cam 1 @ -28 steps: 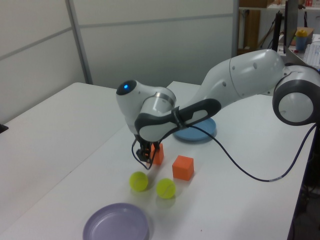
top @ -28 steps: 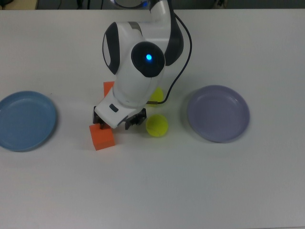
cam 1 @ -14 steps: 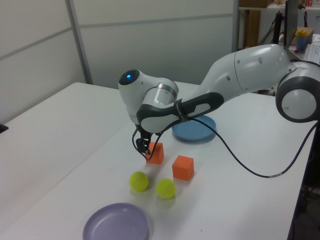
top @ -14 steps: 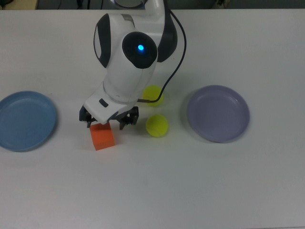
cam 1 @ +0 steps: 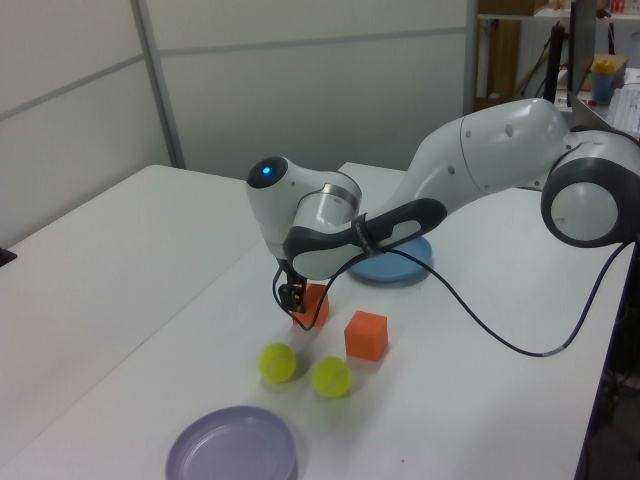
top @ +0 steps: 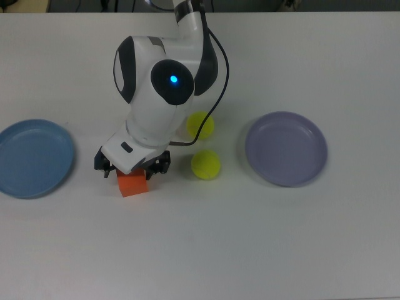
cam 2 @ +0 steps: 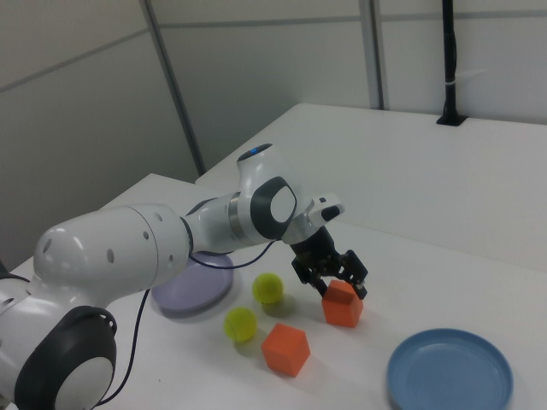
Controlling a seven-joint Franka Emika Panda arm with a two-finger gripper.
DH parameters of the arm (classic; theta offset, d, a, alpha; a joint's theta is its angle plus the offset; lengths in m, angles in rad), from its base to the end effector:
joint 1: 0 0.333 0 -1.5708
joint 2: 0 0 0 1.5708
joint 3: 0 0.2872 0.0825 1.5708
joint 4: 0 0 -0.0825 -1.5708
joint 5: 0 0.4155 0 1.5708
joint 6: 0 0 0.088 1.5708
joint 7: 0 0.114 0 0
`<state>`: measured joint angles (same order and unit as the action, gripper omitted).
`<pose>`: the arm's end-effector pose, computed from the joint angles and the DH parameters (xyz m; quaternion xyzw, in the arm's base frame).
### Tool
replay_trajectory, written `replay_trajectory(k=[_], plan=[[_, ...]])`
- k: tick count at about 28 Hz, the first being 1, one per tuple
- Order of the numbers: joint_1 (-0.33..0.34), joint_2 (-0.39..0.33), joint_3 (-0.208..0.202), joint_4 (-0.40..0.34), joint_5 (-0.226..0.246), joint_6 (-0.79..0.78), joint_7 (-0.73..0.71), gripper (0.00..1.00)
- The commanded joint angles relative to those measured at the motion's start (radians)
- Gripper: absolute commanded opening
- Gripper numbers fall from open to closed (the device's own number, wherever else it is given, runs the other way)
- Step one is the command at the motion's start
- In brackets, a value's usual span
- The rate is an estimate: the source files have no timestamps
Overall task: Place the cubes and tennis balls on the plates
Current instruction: 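Close the gripper on the orange cube and lift it, then carry the orange cube onto the light blue plate and release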
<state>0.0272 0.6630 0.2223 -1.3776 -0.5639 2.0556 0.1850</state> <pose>0.7341 0.1239 0.2946 0.9739 0.1342 0.0563 0.1744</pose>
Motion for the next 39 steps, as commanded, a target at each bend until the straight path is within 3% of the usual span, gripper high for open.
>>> replay_trajectory(k=[1, 3, 5, 11, 15, 21, 25, 28, 29, 30, 31, 32, 39], plan=[[-0.001, -0.011, -0.004, -0.041, -0.022, 0.029, 0.016, 0.98], [-0.001, -0.002, -0.004, -0.049, -0.025, 0.029, 0.013, 0.46], [-0.001, -0.002, -0.004, -0.049, -0.024, 0.029, 0.011, 0.02], [-0.003, -0.009, -0.004, -0.041, -0.013, 0.025, 0.021, 0.0], [-0.038, -0.046, -0.009, -0.021, -0.014, 0.026, 0.021, 0.0], [-0.13, -0.042, -0.043, -0.009, -0.04, 0.031, -0.004, 0.0], [-0.156, -0.036, -0.06, -0.015, -0.062, 0.029, -0.007, 0.0], [-0.164, -0.03, -0.099, -0.021, -0.06, 0.031, -0.009, 0.0], [-0.165, -0.023, -0.104, -0.023, -0.059, 0.031, -0.009, 0.09], [-0.18, -0.019, -0.104, -0.023, -0.056, 0.031, -0.009, 0.55], [-0.19, -0.017, -0.104, -0.023, -0.054, 0.031, -0.009, 0.92], [-0.196, -0.017, -0.104, -0.023, -0.053, 0.031, -0.01, 1.0], [-0.207, -0.04, -0.092, -0.014, -0.031, 0.026, -0.013, 1.0]])
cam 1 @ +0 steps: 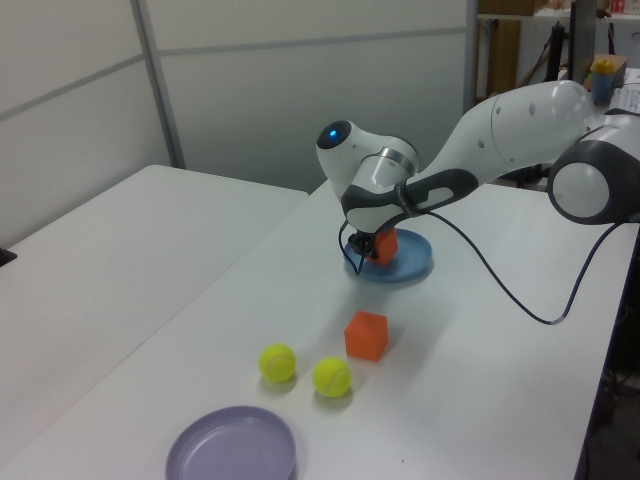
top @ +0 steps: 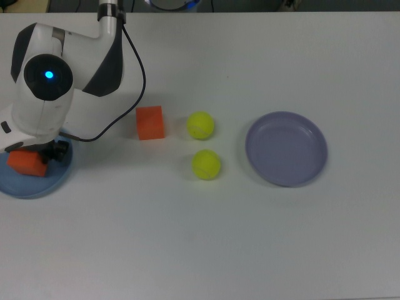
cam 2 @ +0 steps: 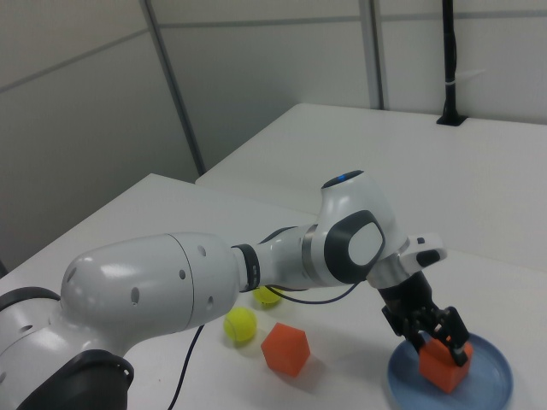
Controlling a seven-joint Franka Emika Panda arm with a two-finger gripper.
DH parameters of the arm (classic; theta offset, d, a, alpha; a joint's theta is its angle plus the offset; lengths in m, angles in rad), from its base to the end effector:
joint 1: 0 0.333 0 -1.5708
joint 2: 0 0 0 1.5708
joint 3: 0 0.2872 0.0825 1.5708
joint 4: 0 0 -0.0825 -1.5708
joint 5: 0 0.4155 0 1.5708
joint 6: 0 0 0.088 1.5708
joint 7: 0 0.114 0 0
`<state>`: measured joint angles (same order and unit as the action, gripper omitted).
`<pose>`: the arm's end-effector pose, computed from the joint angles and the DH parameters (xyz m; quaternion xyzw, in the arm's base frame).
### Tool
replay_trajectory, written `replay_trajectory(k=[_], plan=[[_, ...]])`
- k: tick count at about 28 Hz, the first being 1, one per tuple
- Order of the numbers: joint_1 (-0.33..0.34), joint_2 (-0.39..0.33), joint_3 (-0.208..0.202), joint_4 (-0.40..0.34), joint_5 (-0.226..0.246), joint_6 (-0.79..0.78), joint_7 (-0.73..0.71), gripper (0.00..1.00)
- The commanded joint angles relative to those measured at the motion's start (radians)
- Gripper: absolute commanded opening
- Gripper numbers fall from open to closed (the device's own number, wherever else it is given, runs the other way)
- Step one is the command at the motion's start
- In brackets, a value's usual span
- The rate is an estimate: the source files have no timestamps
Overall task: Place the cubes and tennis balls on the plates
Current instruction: 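Carry the orange cube onto the light blue plate and release, then move the gripper to the second orange cube and grasp it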
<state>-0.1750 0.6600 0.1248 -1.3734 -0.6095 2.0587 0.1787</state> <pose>0.7411 -0.0880 0.2959 0.9728 0.0126 0.0309 0.2292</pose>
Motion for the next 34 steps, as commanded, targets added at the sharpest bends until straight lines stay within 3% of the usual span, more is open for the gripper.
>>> replay_trajectory(k=[1, 4, 7, 20, 29, 34], plan=[[-0.004, -0.046, 0.006, -0.018, 0.025, 0.021, -0.015, 1.0], [0.0, -0.089, 0.016, -0.018, 0.117, -0.002, -0.073, 1.0], [0.014, -0.12, 0.021, -0.018, 0.163, -0.07, -0.111, 1.0], [0.14, -0.132, 0.173, -0.027, 0.159, -0.547, -0.11, 1.0], [0.226, -0.122, 0.187, -0.078, 0.168, -0.634, -0.105, 1.0], [0.236, -0.071, 0.187, -0.081, 0.146, -0.618, -0.071, 1.0]])
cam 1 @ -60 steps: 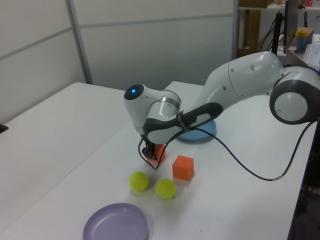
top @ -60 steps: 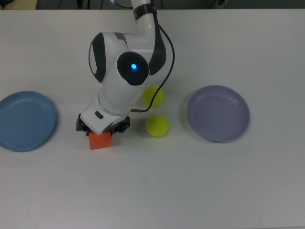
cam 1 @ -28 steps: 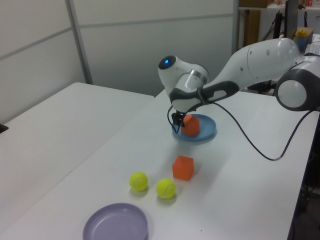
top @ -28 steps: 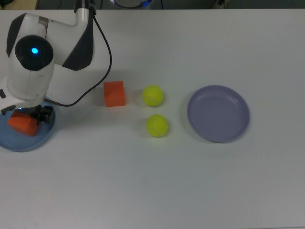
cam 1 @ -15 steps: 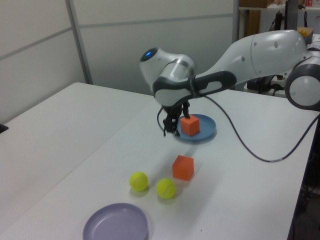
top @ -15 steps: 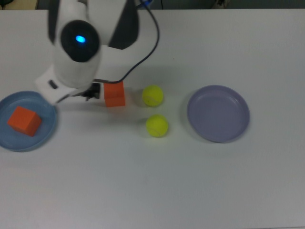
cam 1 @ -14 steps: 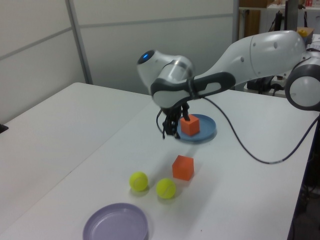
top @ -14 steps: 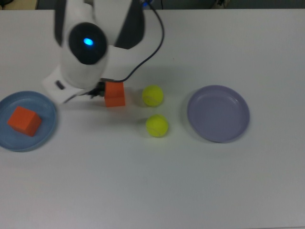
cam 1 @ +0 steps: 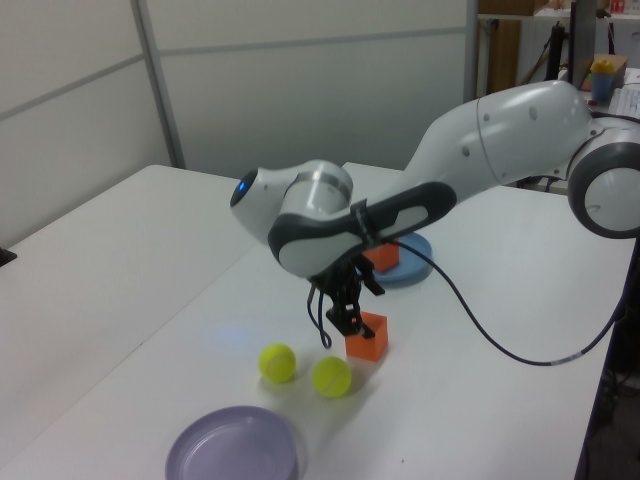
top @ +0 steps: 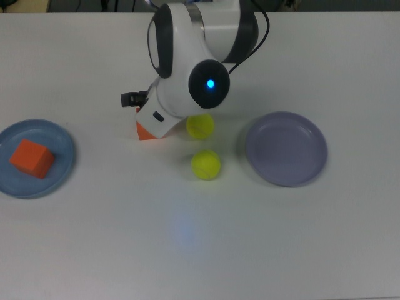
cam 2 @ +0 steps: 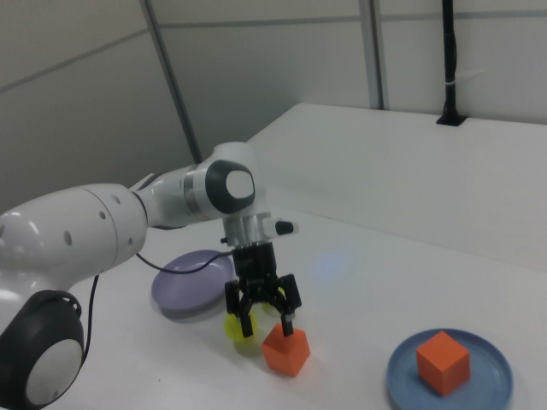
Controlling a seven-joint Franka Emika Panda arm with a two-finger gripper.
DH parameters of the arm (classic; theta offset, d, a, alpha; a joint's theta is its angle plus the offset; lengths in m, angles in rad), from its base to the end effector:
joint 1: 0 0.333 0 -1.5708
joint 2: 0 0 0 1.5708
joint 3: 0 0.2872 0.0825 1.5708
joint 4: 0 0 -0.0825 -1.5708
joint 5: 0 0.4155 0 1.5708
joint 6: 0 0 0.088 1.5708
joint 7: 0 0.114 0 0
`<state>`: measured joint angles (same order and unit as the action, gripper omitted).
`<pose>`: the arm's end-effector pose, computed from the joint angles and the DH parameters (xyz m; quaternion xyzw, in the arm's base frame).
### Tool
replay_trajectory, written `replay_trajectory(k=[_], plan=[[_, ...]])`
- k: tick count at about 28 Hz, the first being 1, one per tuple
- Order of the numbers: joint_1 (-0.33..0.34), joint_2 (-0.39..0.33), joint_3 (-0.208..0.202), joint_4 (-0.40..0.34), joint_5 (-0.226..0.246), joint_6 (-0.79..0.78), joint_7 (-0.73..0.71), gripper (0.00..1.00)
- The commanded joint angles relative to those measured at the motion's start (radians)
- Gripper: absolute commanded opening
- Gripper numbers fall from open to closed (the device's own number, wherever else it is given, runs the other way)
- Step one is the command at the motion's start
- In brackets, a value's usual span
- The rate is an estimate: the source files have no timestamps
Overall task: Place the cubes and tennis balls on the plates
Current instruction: 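Move the gripper to the second orange cube and grasp it, then carry the second cube onto the blue plate beside the first and release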
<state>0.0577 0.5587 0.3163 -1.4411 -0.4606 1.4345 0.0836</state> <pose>0.6355 0.1613 0.3092 0.9400 0.1682 -0.2218 0.1974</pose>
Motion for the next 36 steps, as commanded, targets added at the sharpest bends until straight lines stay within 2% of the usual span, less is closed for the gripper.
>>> replay_trajectory(k=[1, 13, 14, 15, 16, 17, 21, 24, 32, 36], plan=[[0.004, 0.036, -0.005, -0.013, -0.009, 0.009, 0.027, 1.0], [0.004, 0.073, -0.02, -0.016, -0.062, 0.106, 0.038, 1.0], [0.004, 0.075, -0.025, -0.016, -0.062, 0.113, 0.039, 0.93], [0.004, 0.075, -0.026, -0.013, -0.062, 0.122, 0.038, 0.47], [0.002, 0.075, -0.028, -0.01, -0.061, 0.126, 0.038, 0.19], [0.001, 0.075, -0.028, -0.007, -0.056, 0.129, 0.038, 0.0], [-0.019, 0.069, -0.033, 0.028, -0.055, 0.142, 0.031, 0.0], [-0.077, 0.05, -0.034, 0.068, -0.046, 0.144, 0.027, 0.0], [-0.186, 0.015, -0.039, 0.071, -0.053, 0.145, -0.056, 0.0], [-0.21, 0.023, -0.092, 0.065, -0.061, 0.187, -0.09, 0.0]])
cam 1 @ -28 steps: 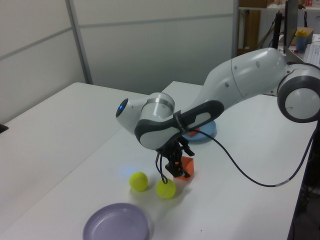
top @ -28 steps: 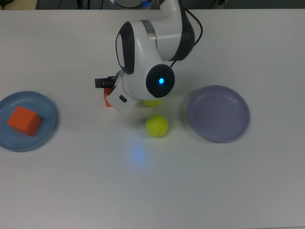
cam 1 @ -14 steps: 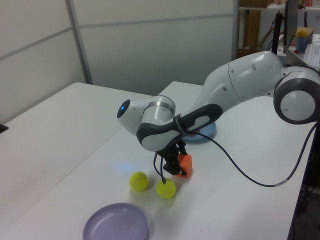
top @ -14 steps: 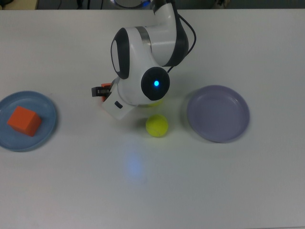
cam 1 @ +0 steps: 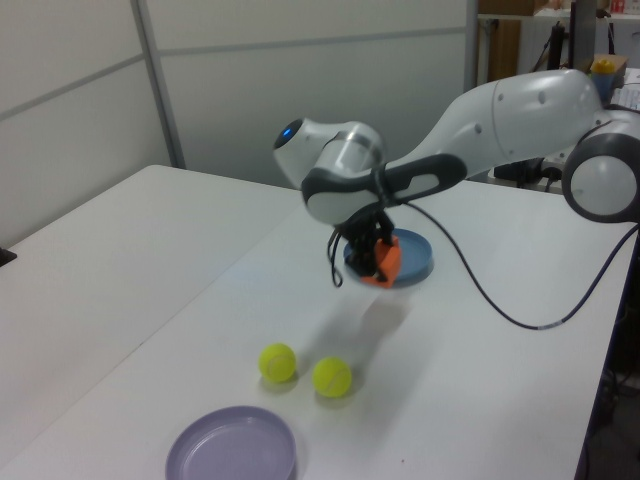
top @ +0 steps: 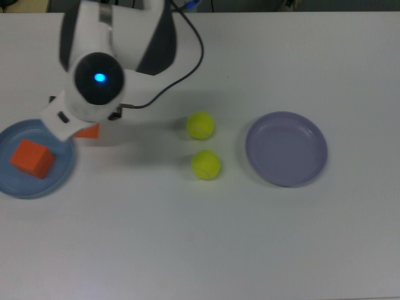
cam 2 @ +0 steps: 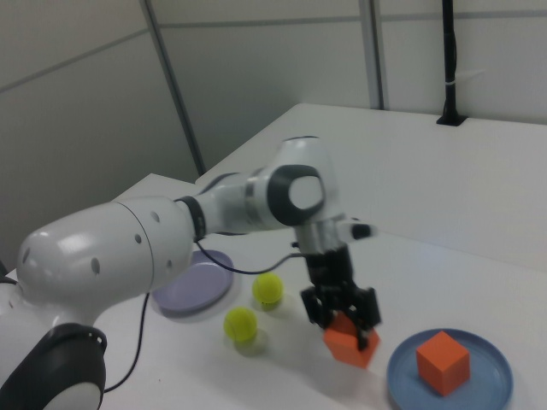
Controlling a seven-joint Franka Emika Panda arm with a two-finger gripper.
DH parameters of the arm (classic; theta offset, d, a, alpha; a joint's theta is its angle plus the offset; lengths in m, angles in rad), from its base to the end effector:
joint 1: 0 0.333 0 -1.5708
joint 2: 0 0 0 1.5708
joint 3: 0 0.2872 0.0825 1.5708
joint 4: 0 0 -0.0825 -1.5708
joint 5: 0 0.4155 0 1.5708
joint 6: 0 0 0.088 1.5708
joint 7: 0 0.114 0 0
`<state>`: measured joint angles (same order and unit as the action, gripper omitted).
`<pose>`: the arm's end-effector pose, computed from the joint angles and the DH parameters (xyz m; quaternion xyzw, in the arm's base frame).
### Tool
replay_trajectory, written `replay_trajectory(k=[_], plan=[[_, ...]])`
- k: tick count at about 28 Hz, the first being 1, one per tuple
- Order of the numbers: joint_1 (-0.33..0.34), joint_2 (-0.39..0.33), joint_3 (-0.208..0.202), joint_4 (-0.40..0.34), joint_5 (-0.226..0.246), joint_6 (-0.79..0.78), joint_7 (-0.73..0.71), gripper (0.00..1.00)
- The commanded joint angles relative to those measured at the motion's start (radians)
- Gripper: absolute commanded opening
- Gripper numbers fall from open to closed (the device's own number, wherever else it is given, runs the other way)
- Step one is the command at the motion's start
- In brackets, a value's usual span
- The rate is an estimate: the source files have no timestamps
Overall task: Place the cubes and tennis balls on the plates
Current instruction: 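Carry the second cube onto the blue plate beside the first and release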
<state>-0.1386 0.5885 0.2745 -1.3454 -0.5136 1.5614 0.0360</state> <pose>0.6938 0.0061 0.3348 0.9663 0.0821 -0.1554 0.1881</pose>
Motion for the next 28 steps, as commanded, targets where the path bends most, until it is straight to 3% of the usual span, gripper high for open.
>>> replay_trajectory(k=[1, 7, 8, 9, 10, 11, 12, 20, 26, 28], plan=[[-0.015, -0.006, -0.063, -0.032, -0.008, 0.077, -0.044, 0.0], [-0.018, 0.005, -0.104, -0.037, -0.006, 0.15, -0.044, 0.0], [-0.018, 0.008, -0.112, -0.037, -0.006, 0.157, -0.042, 0.08], [-0.018, 0.01, -0.116, -0.037, -0.005, 0.157, -0.044, 0.25], [-0.018, 0.01, -0.121, -0.035, -0.005, 0.158, -0.044, 0.53], [-0.018, 0.01, -0.124, -0.035, -0.003, 0.158, -0.038, 0.91], [-0.018, 0.01, -0.126, -0.035, -0.005, 0.158, -0.042, 1.0], [-0.036, -0.01, -0.123, -0.024, 0.01, 0.157, -0.093, 1.0], [-0.029, -0.064, -0.109, -0.024, 0.098, 0.154, -0.116, 1.0], [-0.013, -0.079, -0.077, -0.023, 0.115, 0.157, -0.111, 1.0]])
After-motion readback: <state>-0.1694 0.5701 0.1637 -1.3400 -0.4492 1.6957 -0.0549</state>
